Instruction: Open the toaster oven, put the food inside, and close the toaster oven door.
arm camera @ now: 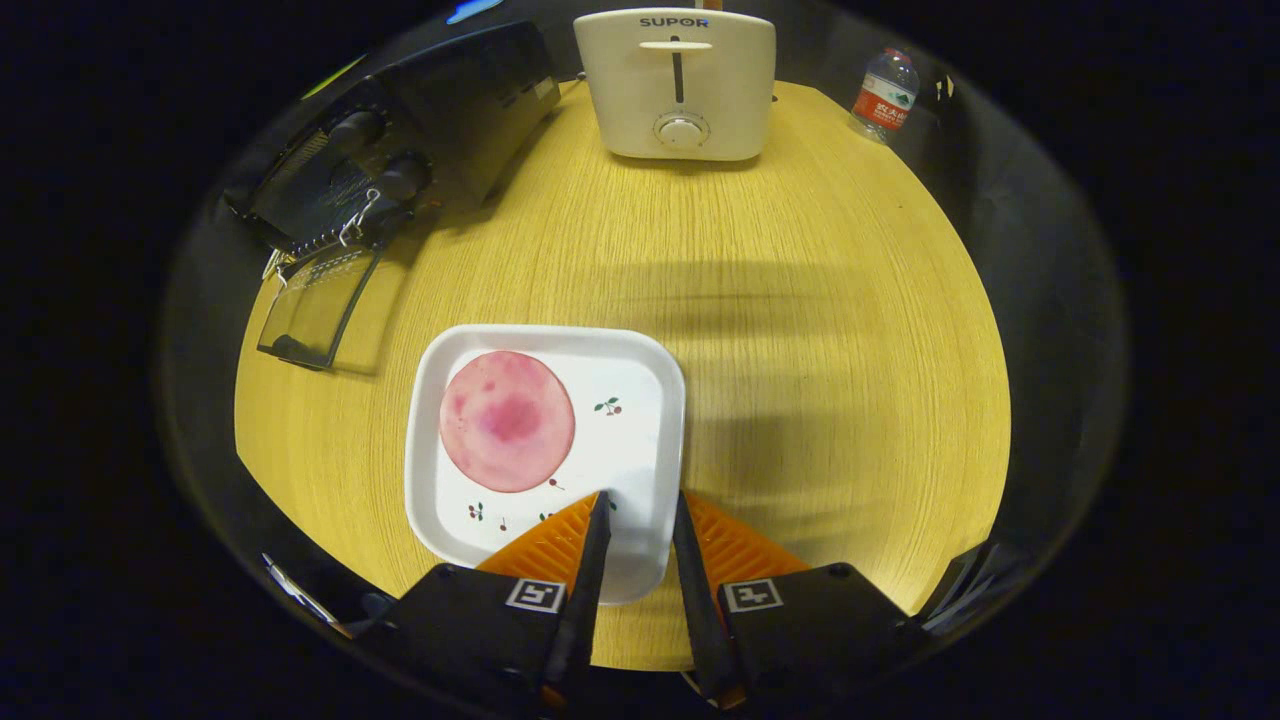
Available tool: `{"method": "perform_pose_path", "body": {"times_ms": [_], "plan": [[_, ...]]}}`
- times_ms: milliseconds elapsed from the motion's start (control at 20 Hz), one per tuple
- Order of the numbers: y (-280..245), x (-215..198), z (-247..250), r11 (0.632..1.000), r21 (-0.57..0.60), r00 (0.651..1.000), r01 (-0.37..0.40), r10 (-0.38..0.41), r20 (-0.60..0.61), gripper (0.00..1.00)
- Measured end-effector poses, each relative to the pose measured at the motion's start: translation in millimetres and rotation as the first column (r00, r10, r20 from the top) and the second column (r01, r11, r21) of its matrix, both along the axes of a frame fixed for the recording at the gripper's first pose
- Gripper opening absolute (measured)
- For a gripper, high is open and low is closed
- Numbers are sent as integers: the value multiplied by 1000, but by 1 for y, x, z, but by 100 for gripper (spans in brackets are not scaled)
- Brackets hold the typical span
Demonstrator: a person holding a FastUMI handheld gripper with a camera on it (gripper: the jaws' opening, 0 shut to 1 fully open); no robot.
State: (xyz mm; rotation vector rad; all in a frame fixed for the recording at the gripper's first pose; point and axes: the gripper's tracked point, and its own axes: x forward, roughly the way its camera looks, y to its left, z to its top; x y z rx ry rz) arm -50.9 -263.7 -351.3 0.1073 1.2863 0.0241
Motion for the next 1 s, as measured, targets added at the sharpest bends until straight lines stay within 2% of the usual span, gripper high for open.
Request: {"method": "perform_pose_path", "body": {"times_ms": [50,100,150,300,450,550,800,1000], "plan": [[-1,2,1,1000,7,1000,-6,6,4,30],[-4,3,0,1000,18,1000,3,-3,2,31],[-4,2,0,999,30,1000,12,-12,-18,15],[-7,6,2,993,112,999,36,-34,-21,5],[-3,3,2,991,129,1000,16,-16,-6,2],[2,1,-1,981,193,1000,26,-23,-19,2],[-3,-1,3,942,313,993,120,-114,-38,1],[-6,2,18,878,420,972,229,-228,-54,2]]}}
